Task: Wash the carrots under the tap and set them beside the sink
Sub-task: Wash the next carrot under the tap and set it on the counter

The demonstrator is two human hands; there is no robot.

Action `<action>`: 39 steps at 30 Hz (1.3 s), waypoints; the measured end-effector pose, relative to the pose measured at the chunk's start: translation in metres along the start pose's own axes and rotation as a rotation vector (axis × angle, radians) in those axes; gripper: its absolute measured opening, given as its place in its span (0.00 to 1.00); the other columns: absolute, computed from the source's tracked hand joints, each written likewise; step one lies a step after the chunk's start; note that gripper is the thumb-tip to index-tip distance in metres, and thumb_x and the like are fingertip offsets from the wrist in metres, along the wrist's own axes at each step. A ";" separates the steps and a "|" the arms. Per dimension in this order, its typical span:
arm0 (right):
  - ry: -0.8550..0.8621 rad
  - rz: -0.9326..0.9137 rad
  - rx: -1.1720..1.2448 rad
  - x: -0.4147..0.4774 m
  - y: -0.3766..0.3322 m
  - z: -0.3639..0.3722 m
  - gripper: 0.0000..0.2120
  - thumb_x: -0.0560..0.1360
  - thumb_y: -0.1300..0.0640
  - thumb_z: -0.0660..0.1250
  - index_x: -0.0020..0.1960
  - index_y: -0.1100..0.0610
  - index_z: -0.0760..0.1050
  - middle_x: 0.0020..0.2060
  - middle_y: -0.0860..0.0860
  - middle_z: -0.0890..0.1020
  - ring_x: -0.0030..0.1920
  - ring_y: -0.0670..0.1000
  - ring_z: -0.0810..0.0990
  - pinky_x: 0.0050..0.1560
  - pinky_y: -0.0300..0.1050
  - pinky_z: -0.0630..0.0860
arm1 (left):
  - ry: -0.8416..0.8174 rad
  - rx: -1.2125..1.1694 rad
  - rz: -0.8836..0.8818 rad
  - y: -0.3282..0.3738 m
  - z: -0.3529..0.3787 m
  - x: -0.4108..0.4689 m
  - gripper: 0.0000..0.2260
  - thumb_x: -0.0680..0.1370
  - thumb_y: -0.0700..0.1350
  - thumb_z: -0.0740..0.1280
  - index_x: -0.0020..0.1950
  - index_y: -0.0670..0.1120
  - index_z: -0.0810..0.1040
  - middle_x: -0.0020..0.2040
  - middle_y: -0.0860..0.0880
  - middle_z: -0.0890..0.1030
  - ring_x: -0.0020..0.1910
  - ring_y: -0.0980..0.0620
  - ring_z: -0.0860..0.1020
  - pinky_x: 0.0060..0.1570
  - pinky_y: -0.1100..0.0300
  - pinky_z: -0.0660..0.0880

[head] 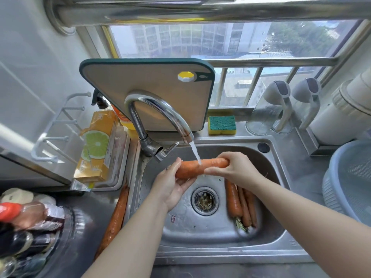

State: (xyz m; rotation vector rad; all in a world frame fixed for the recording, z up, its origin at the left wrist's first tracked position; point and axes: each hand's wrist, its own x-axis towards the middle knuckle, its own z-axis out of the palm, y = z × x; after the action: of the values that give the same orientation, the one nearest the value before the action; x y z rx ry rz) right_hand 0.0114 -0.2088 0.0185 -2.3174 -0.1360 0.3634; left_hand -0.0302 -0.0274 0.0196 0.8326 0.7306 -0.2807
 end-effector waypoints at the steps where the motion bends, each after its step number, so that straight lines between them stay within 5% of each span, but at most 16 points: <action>1: -0.044 0.033 0.126 0.001 0.000 0.001 0.18 0.61 0.43 0.78 0.43 0.54 0.80 0.34 0.49 0.82 0.34 0.43 0.79 0.35 0.37 0.74 | -0.026 0.029 -0.012 0.002 -0.005 -0.003 0.10 0.79 0.43 0.63 0.57 0.39 0.74 0.52 0.37 0.78 0.48 0.44 0.80 0.43 0.52 0.81; 4: -0.149 0.134 0.538 0.000 -0.001 0.009 0.15 0.66 0.57 0.78 0.49 0.60 0.78 0.43 0.58 0.82 0.41 0.50 0.83 0.42 0.41 0.81 | -0.068 0.209 -0.073 0.008 -0.020 -0.011 0.12 0.78 0.42 0.64 0.59 0.38 0.75 0.54 0.37 0.78 0.51 0.43 0.80 0.43 0.55 0.81; 7: -0.102 0.273 0.874 0.005 -0.003 0.019 0.15 0.70 0.61 0.73 0.55 0.61 0.75 0.51 0.60 0.79 0.47 0.54 0.84 0.44 0.44 0.82 | -0.195 0.398 -0.137 0.007 -0.029 -0.019 0.12 0.78 0.42 0.65 0.60 0.40 0.76 0.54 0.38 0.80 0.53 0.43 0.80 0.46 0.58 0.81; 11: -0.019 0.366 1.113 0.012 -0.022 0.053 0.11 0.78 0.61 0.64 0.59 0.59 0.70 0.45 0.57 0.79 0.41 0.53 0.83 0.41 0.46 0.81 | -0.360 0.612 -0.148 -0.004 -0.013 -0.025 0.11 0.79 0.43 0.64 0.59 0.41 0.76 0.48 0.42 0.81 0.44 0.50 0.80 0.40 0.62 0.79; 14: 0.030 0.316 0.939 0.011 -0.034 0.078 0.14 0.80 0.59 0.59 0.65 0.57 0.67 0.45 0.53 0.78 0.42 0.51 0.81 0.48 0.48 0.79 | -0.220 0.615 -0.089 -0.020 0.006 -0.026 0.11 0.81 0.49 0.59 0.54 0.44 0.76 0.41 0.46 0.78 0.33 0.56 0.77 0.32 0.62 0.77; 18: -0.146 0.309 0.754 0.000 -0.029 0.086 0.28 0.79 0.56 0.57 0.77 0.47 0.52 0.66 0.53 0.71 0.64 0.54 0.73 0.69 0.56 0.67 | -0.118 0.656 -0.018 -0.025 0.005 -0.024 0.12 0.82 0.51 0.54 0.51 0.48 0.75 0.34 0.50 0.77 0.28 0.56 0.75 0.26 0.65 0.71; 21: -0.140 0.361 0.940 -0.006 -0.023 0.086 0.26 0.80 0.56 0.57 0.74 0.43 0.53 0.67 0.58 0.71 0.58 0.53 0.78 0.63 0.52 0.73 | -0.077 0.727 0.006 -0.025 0.005 -0.026 0.14 0.82 0.53 0.53 0.47 0.47 0.74 0.31 0.49 0.74 0.25 0.54 0.72 0.23 0.67 0.65; 24: 0.008 0.374 0.951 -0.002 -0.025 0.079 0.06 0.82 0.56 0.55 0.56 0.55 0.68 0.43 0.59 0.78 0.35 0.48 0.80 0.42 0.42 0.78 | -0.074 0.930 0.086 -0.029 0.005 -0.027 0.16 0.82 0.55 0.49 0.47 0.49 0.72 0.32 0.48 0.75 0.20 0.56 0.73 0.20 0.69 0.62; 26: 0.060 0.396 0.919 0.004 -0.023 0.078 0.10 0.82 0.51 0.55 0.50 0.56 0.69 0.38 0.54 0.76 0.36 0.50 0.79 0.46 0.48 0.78 | -0.069 0.974 0.108 -0.030 0.003 -0.024 0.17 0.82 0.54 0.48 0.49 0.47 0.73 0.33 0.47 0.76 0.20 0.56 0.74 0.20 0.68 0.63; 29: -0.027 0.327 0.900 0.002 -0.022 0.078 0.05 0.81 0.51 0.58 0.53 0.51 0.67 0.45 0.54 0.76 0.42 0.49 0.77 0.44 0.46 0.75 | -0.015 0.848 0.012 -0.021 -0.001 -0.020 0.19 0.82 0.57 0.50 0.48 0.46 0.74 0.34 0.45 0.77 0.23 0.53 0.74 0.23 0.66 0.66; 32: -0.200 0.291 0.990 -0.006 -0.016 0.079 0.34 0.78 0.57 0.65 0.75 0.46 0.48 0.63 0.55 0.71 0.53 0.51 0.80 0.53 0.50 0.79 | 0.016 0.623 -0.167 -0.013 -0.002 -0.019 0.20 0.82 0.57 0.52 0.48 0.43 0.74 0.30 0.45 0.76 0.22 0.53 0.72 0.21 0.66 0.67; 34: -0.156 0.260 0.934 -0.010 -0.021 0.078 0.41 0.77 0.59 0.65 0.77 0.48 0.39 0.67 0.52 0.67 0.60 0.52 0.76 0.61 0.50 0.74 | 0.011 0.602 -0.189 -0.014 0.002 -0.021 0.20 0.82 0.57 0.52 0.47 0.43 0.74 0.29 0.46 0.76 0.22 0.53 0.72 0.20 0.66 0.68; 36: -0.008 0.257 0.803 -0.002 -0.024 0.079 0.32 0.79 0.57 0.62 0.77 0.53 0.49 0.61 0.50 0.69 0.58 0.50 0.74 0.59 0.46 0.71 | 0.003 0.714 -0.102 -0.021 0.006 -0.021 0.21 0.81 0.59 0.52 0.45 0.44 0.74 0.31 0.46 0.77 0.23 0.53 0.74 0.22 0.66 0.69; 39: 0.102 0.314 0.754 0.010 -0.027 0.077 0.18 0.80 0.51 0.57 0.67 0.58 0.64 0.52 0.56 0.75 0.52 0.53 0.76 0.59 0.53 0.74 | -0.042 0.766 -0.021 -0.026 0.005 -0.018 0.23 0.80 0.61 0.52 0.49 0.44 0.75 0.33 0.47 0.78 0.25 0.53 0.76 0.25 0.65 0.71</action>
State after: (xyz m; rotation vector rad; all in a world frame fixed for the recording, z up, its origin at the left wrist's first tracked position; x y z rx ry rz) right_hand -0.0021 -0.1348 -0.0151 -1.5972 0.3643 0.3701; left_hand -0.0534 -0.0490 0.0198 1.5366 0.5884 -0.6138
